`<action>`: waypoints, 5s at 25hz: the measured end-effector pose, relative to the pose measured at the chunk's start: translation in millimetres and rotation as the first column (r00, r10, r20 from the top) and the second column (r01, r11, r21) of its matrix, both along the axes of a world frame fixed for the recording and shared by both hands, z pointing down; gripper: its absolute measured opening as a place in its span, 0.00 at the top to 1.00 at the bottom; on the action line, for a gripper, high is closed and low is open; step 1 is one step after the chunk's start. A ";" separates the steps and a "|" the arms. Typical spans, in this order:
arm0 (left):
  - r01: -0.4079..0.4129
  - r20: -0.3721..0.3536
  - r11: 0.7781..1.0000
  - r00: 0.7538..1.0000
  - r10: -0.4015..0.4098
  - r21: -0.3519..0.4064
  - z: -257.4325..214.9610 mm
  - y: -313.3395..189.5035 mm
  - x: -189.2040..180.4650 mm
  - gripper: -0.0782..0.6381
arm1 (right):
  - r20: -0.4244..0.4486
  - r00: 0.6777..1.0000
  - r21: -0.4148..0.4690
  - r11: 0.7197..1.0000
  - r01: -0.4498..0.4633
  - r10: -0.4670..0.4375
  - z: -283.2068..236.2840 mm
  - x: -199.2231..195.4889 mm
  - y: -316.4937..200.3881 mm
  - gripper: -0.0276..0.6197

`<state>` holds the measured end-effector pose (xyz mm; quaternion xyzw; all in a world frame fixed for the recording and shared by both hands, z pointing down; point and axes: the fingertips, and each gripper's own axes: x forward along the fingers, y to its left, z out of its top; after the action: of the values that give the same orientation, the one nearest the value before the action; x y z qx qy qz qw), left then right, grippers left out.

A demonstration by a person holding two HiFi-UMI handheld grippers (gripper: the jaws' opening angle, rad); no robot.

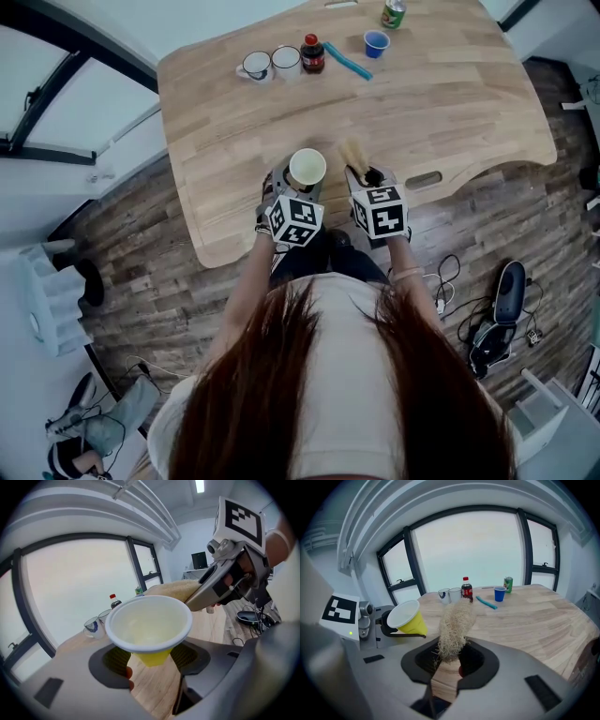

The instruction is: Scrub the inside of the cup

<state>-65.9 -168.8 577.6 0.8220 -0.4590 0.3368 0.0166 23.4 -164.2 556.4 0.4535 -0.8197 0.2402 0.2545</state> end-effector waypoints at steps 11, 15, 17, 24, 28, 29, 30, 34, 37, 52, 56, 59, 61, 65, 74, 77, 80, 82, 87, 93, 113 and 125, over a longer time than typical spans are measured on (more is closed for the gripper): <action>-0.025 0.026 0.999 0.999 0.025 0.026 -8.2 -0.6 8.9 0.52 | 0.005 1.000 0.035 0.999 0.021 -0.021 -16.8 7.5 5.7 0.81; -0.039 0.046 0.999 0.998 0.038 0.034 -10.5 1.1 11.2 0.52 | 0.033 0.999 0.042 0.999 0.032 -0.034 -23.1 6.6 9.7 0.81; -0.045 0.054 0.998 0.998 0.043 0.037 -11.9 2.3 11.3 0.52 | 0.042 0.998 0.047 0.998 0.036 -0.038 -26.1 6.3 11.5 0.81; -0.054 0.080 0.997 0.996 0.050 0.049 -16.0 4.9 8.4 0.52 | 0.060 0.997 0.062 0.997 0.044 -0.048 -33.6 5.0 18.7 0.81; -0.056 0.092 0.997 0.994 0.051 0.054 -18.0 5.8 6.9 0.52 | 0.068 0.996 0.067 0.996 0.054 -0.059 -37.4 1.4 22.6 0.81; -0.057 0.094 0.997 0.994 0.052 0.055 -18.3 5.7 6.4 0.52 | 0.069 0.996 0.068 0.996 0.058 -0.063 -38.0 0.1 23.3 0.81; -0.057 0.097 0.997 0.994 0.052 0.057 -18.5 5.6 5.8 0.52 | 0.071 0.995 0.069 0.996 0.062 -0.067 -38.7 -1.3 24.0 0.81; -0.059 0.111 0.996 0.992 0.051 0.068 -20.2 5.6 2.8 0.52 | 0.078 0.993 0.079 0.994 0.080 -0.086 -43.7 -6.4 28.0 0.81; -0.065 0.131 0.995 0.990 0.055 0.075 -20.1 5.5 0.3 0.52 | 0.084 0.991 0.088 0.991 0.097 -0.104 -48.3 -9.8 31.6 0.81; -0.133 0.247 0.984 0.964 0.099 0.122 -30.3 -1.5 2.1 0.52 | 0.074 0.968 0.101 0.968 0.230 -0.238 -62.6 -32.2 52.3 0.81; -0.163 0.297 0.977 0.948 0.116 0.139 -33.3 -2.9 4.7 0.52 | 0.057 0.962 0.095 0.961 0.260 -0.266 -62.7 -36.5 55.7 0.81; -0.180 0.328 0.973 0.936 0.125 0.143 -34.3 -4.2 7.1 0.52 | 0.041 0.959 0.089 0.957 0.277 -0.282 -62.2 -37.5 57.7 0.81; -0.189 0.345 0.972 0.930 0.130 0.143 -33.7 -4.9 8.0 0.52 | 0.030 0.957 0.084 0.955 0.286 -0.290 -60.5 -38.1 58.8 0.81; -0.208 0.378 0.968 0.915 0.140 0.144 -31.9 -5.8 8.2 0.52 | 0.014 0.951 0.068 0.950 0.306 -0.307 -57.2 -40.1 60.1 0.81; -0.291 0.477 0.941 0.860 0.180 0.170 -33.7 -8.1 15.7 0.52 | -0.020 0.934 0.027 0.934 0.357 -0.357 -51.5 -48.2 61.4 0.81; -0.311 0.500 0.934 0.846 0.187 0.177 -34.2 -8.7 16.8 0.52 | -0.021 0.933 0.011 0.933 0.360 -0.359 -50.6 -48.1 60.5 0.81; -0.333 0.530 0.924 0.826 0.190 0.188 -36.3 -8.1 18.8 0.52 | -0.019 0.934 -0.009 0.934 0.356 -0.356 -49.6 -47.4 61.3 0.81; -0.344 0.545 0.918 0.817 0.189 0.197 -38.3 -8.2 19.9 0.52 | -0.016 0.936 -0.022 0.936 0.352 -0.353 -49.3 -46.6 61.7 0.81; -0.387 0.589 0.893 0.786 0.189 0.231 -41.0 -8.1 22.2 0.52 | 0.006 0.939 -0.068 0.937 0.342 -0.343 -47.6 -46.6 63.5 0.81; -0.425 0.631 0.868 0.753 0.184 0.255 -43.4 -4.9 21.0 0.52 | 0.018 0.935 -0.125 0.927 0.353 -0.353 -44.2 -50.4 67.1 0.81; -0.531 0.698 0.770 0.697 0.161 0.353 -55.7 3.1 16.9 0.52 | 0.147 0.934 -0.275 0.893 0.356 -0.327 -45.8 -66.4 67.9 0.81; -0.539 0.702 0.743 0.699 0.132 0.397 -63.6 4.7 15.6 0.52 | 0.315 0.923 -0.353 0.876 0.329 -0.220 -51.6 -73.3 63.6 0.81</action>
<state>-50.3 -164.1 514.0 0.6959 -0.3489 0.4343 -0.4532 -50.0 -100.6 504.8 0.2337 -0.8362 0.4216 0.2615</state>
